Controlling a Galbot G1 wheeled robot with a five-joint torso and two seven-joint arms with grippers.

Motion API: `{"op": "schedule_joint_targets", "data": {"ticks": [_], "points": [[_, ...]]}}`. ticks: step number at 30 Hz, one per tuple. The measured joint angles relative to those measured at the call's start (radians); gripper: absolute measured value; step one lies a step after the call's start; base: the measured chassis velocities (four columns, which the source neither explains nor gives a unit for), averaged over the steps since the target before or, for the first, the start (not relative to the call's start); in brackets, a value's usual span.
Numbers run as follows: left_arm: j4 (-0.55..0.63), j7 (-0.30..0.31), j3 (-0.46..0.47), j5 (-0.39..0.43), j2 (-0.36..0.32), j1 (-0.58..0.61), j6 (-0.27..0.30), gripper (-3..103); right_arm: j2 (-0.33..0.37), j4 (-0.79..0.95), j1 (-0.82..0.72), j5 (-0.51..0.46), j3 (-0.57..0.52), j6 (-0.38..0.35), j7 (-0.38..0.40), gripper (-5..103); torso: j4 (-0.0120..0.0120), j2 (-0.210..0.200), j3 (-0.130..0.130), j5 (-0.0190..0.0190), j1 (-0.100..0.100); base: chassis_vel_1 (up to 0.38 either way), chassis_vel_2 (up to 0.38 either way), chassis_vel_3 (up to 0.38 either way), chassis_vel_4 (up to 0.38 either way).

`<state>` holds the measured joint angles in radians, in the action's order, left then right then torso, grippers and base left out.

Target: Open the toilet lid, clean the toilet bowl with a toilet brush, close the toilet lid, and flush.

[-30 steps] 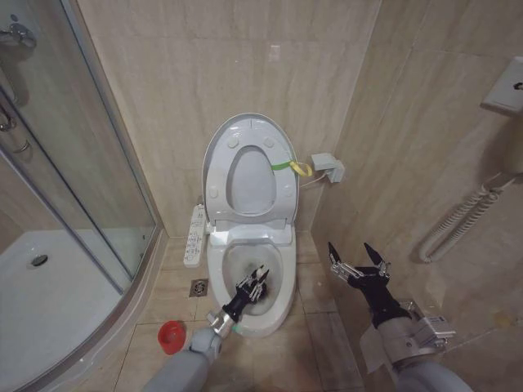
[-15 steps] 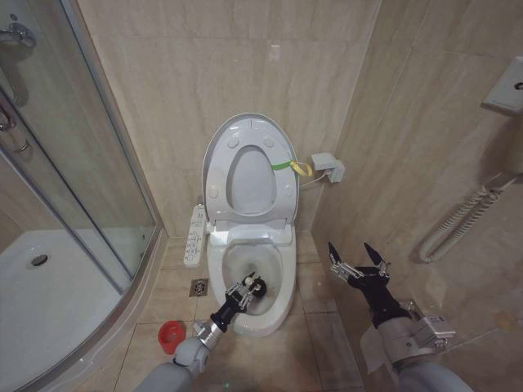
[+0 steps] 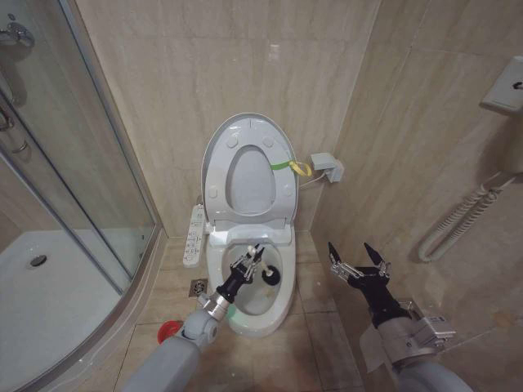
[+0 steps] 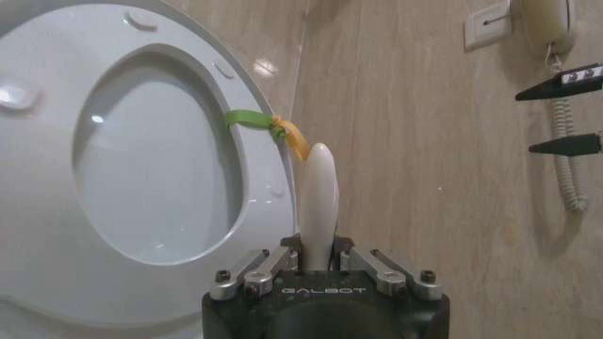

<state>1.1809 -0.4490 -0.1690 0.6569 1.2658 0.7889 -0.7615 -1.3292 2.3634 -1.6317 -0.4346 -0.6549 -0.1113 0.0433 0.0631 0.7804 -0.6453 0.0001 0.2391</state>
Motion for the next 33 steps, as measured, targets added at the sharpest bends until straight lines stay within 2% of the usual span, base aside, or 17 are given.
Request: {"op": "schedule_joint_targets", "data": {"ticks": [4, 8, 12, 23, 26, 29, 33], "points": [[-0.019, -0.002, -0.004, 0.005, 0.016, 0.003, -0.005, 19, 0.000, 0.000, 0.000, 0.000, 0.000, 0.000, 0.000, 100, -0.0001, 0.000, 0.000, 0.0000, 0.000, 0.000, 0.000, 0.000, 0.000], [-0.118, -0.029, 0.005, -0.021, 0.020, 0.017, -0.031, 19, 0.000, 0.000, 0.000, 0.000, 0.000, 0.000, 0.000, 100, -0.0005, 0.000, 0.000, -0.0001, 0.000, 0.000, 0.000, 0.000, 0.000], [-0.142, -0.036, 0.007, -0.025, 0.012, 0.022, -0.038, 19, 0.000, 0.000, 0.000, 0.000, 0.000, 0.000, 0.000, 100, -0.0005, 0.000, 0.000, -0.0001, 0.000, 0.000, 0.000, 0.000, 0.000], [-0.028, -0.013, -0.018, 0.006, 0.013, 0.012, -0.011, 19, 0.000, 0.000, 0.000, 0.000, 0.000, 0.000, 0.000, 100, -0.0001, 0.000, 0.000, 0.0000, 0.000, 0.000, 0.000, 0.000, 0.000], [-0.053, -0.018, -0.022, -0.003, 0.025, 0.021, -0.013, 19, 0.000, 0.000, 0.000, 0.000, 0.000, 0.000, 0.000, 100, 0.0000, 0.000, 0.000, -0.0002, 0.000, 0.000, 0.000, 0.000, 0.000], [-0.127, -0.040, -0.008, -0.011, 0.038, 0.028, -0.032, 19, 0.000, 0.000, 0.000, 0.000, 0.000, 0.000, 0.000, 100, -0.0003, 0.000, 0.000, -0.0003, 0.000, 0.000, 0.000, 0.000, 0.000], [-0.165, -0.049, 0.006, -0.017, 0.031, 0.017, -0.041, 19, 0.000, 0.000, 0.000, 0.000, 0.000, 0.000, 0.000, 100, -0.0004, 0.000, 0.000, -0.0002, 0.000, 0.000, 0.000, 0.000, 0.000]]}}
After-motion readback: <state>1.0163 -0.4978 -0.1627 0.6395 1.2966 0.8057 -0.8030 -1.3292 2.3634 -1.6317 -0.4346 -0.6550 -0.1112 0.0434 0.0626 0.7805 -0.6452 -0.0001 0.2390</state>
